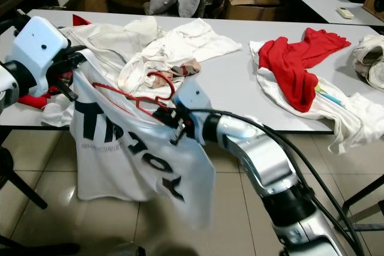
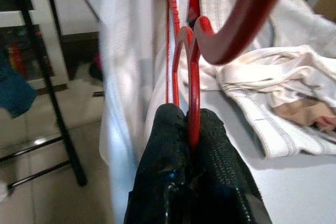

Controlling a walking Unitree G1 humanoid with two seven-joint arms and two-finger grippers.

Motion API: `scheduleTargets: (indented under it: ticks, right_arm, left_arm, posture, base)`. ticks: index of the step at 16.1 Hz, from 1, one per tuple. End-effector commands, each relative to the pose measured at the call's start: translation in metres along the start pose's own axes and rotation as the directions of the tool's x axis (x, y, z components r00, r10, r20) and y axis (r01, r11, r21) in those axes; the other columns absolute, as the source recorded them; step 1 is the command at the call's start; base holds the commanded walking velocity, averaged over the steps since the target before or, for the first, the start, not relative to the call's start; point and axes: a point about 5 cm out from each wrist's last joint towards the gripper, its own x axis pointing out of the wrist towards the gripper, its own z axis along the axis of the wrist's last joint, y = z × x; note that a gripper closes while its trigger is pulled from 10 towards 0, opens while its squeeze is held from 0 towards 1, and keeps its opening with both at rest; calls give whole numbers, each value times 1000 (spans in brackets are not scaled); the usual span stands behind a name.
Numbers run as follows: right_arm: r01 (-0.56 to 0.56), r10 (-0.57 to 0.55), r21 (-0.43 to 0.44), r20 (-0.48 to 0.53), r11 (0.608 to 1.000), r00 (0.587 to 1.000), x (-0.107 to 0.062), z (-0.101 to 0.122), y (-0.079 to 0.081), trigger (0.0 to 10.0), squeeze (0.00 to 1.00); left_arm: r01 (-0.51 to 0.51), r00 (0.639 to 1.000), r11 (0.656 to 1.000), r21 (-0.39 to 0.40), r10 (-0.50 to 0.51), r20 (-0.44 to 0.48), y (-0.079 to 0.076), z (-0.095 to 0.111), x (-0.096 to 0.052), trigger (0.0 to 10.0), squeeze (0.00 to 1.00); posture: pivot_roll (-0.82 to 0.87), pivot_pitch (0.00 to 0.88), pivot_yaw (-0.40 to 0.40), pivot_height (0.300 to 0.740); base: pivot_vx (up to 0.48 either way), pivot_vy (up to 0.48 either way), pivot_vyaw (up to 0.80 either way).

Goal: Hang hanger

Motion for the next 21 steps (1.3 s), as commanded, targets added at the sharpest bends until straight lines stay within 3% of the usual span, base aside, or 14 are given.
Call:
scheduleTargets:
  ticks: [1, 2, 5, 7, 8, 9, 10, 11, 12, 13, 14, 15, 21]
  right_arm:
    - [38, -38, 0, 8, 999, 999, 2, 4, -6, 10000, 0]
    - [32, -32, 8, 41, 999, 999, 7, 8, -4, 10000, 0]
    - [7, -7, 2, 68, 1000, 998, 11, 13, 0, 10000, 0]
    - [-36, 36, -7, 72, 999, 997, 13, 14, 5, 10000, 0]
    - [-42, 42, -9, 70, 999, 997, 13, 14, 5, 10000, 0]
    - [-39, 40, -9, 69, 999, 997, 14, 13, 6, 10000, 0]
    - [-31, 31, -6, 70, 1000, 997, 14, 13, 5, 10000, 0]
    - [-24, 25, -2, 78, 1000, 997, 14, 14, 4, 10000, 0]
    - [-22, 22, 0, 84, 1000, 996, 15, 15, 3, 10000, 0]
    - [-20, 20, 1, 86, 1000, 996, 15, 15, 3, 10000, 0]
    - [-16, 15, 6, 91, 1000, 996, 14, 16, 2, 10000, 0]
    - [-9, 7, 19, 93, 1000, 996, 14, 17, 1, 10000, 0]
    - [48, -56, 65, 133, 997, 990, 13, 20, -9, 10000, 0]
  left_arm:
    - [65, 997, 998, -26, -64, 37, -10, 9, 1, 0, 0]
    - [105, 992, 992, -73, -99, 76, -23, 14, 6, 0, 0]
    - [106, 992, 989, -107, -98, 80, -35, 13, 11, 0, 0]
    - [21, 996, 993, -117, -12, 85, -27, 14, 14, 0, 0]
    - [25, 996, 992, -125, -14, 83, -26, 15, 13, 0, 0]
    - [95, 993, 982, -166, -83, 81, -33, 16, 10, 0, 0]
    - [181, 982, 965, -190, -169, 81, -43, 16, 6, 1451, 0]
    - [209, 977, 955, -208, -195, 90, -50, 16, 5, 3569, 0]
    - [201, 979, 957, -207, -189, 75, -54, 13, 6, 3725, 0]
    - [188, 982, 961, -202, -180, 58, -54, 11, 6, 4510, 0]
    - [153, 988, 969, -192, -152, 16, -52, 5, 5, 10000, 0]
    - [135, 989, 976, -170, -143, -33, -51, -2, 3, 10000, 1000]
    - [192, 976, 964, -183, -208, -70, -60, -6, -9, 10000, 1000]
  posture:
    - [70, 0, 26, 740]
    - [71, 0, 25, 740]
    - [70, 0, 26, 740]
    - [71, 0, 20, 740]
    - [72, 0, 19, 740]
    - [73, 0, 19, 740]
    - [73, 0, 19, 740]
    - [72, 0, 19, 740]
    - [71, 0, 20, 740]
    - [71, 0, 20, 740]
    - [69, 0, 19, 740]
    - [70, 0, 17, 740]
    - [71, 0, 10, 740]
  base:
    - [0, 0, 0]
    - [0, 0, 0]
    - [0, 0, 0]
    - [0, 0, 0]
    - [0, 0, 0]
    - [0, 0, 0]
    - [0, 0, 0]
    - [0, 0, 0]
    - [0, 0, 0]
    - [0, 0, 0]
    - [0, 0, 0]
    - [0, 0, 0]
    - [0, 0, 0]
